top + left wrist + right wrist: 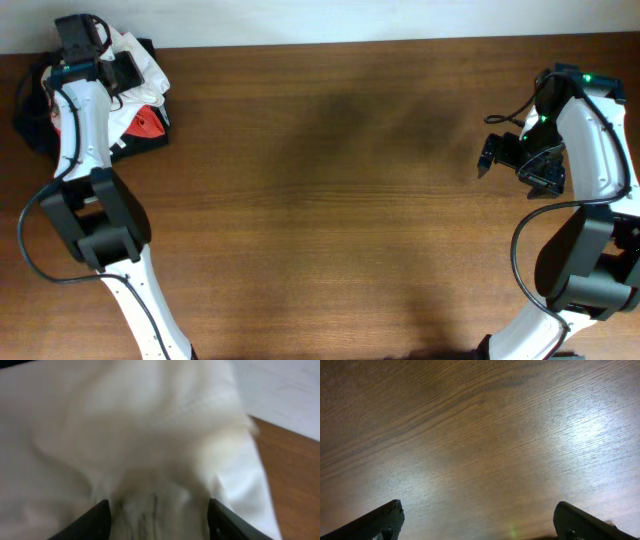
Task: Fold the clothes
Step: 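Open the left gripper and withdraw it from the stack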
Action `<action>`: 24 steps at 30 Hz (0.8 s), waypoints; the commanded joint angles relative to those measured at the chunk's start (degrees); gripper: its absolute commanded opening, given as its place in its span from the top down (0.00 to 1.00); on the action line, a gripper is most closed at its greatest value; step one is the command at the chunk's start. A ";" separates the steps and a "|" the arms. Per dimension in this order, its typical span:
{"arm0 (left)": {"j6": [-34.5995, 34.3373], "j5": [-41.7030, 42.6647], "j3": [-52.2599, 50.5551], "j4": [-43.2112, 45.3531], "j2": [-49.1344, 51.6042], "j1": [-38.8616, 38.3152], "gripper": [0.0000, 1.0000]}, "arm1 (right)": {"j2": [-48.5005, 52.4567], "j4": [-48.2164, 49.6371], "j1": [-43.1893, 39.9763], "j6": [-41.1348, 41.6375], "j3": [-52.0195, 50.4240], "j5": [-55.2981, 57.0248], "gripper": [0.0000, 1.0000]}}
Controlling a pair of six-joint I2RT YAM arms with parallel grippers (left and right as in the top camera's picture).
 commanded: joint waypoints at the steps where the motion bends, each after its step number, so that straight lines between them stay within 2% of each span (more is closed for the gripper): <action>1: 0.57 -0.22 1.27 -0.98 -10.36 -0.22 0.30 | -0.57 -0.17 -0.11 0.24 0.70 0.72 0.01; 5: 0.57 -8.31 0.85 -4.59 -9.44 2.69 0.31 | -0.57 -0.17 -0.11 0.22 0.70 0.74 0.01; 11: 0.55 -8.52 0.79 -10.73 -2.34 7.04 0.31 | -0.57 -0.17 -0.11 0.24 0.70 0.72 0.01; 13: 0.57 -7.48 0.79 -12.07 -2.34 7.04 0.22 | -0.57 -0.17 -0.11 0.22 0.70 0.72 0.01; 15: 0.57 -7.21 0.81 -17.05 -2.40 7.04 0.23 | -0.57 -0.17 -0.11 0.22 0.70 0.72 0.01; 18: 0.52 4.28 0.94 -22.32 -5.40 6.97 0.21 | -0.57 -0.17 -0.11 0.24 0.70 0.72 0.01; 20: -2.99 5.03 0.94 -24.30 -10.12 6.91 0.07 | -0.57 -0.17 -0.11 0.22 0.70 0.72 0.01; 22: -3.52 6.67 0.94 -28.59 -15.91 6.88 0.02 | -0.57 -0.17 -0.11 0.22 0.70 0.72 0.01; 24: -3.50 12.00 0.94 -34.07 -21.55 6.88 0.01 | -0.57 -0.17 -0.11 0.22 0.70 0.72 0.01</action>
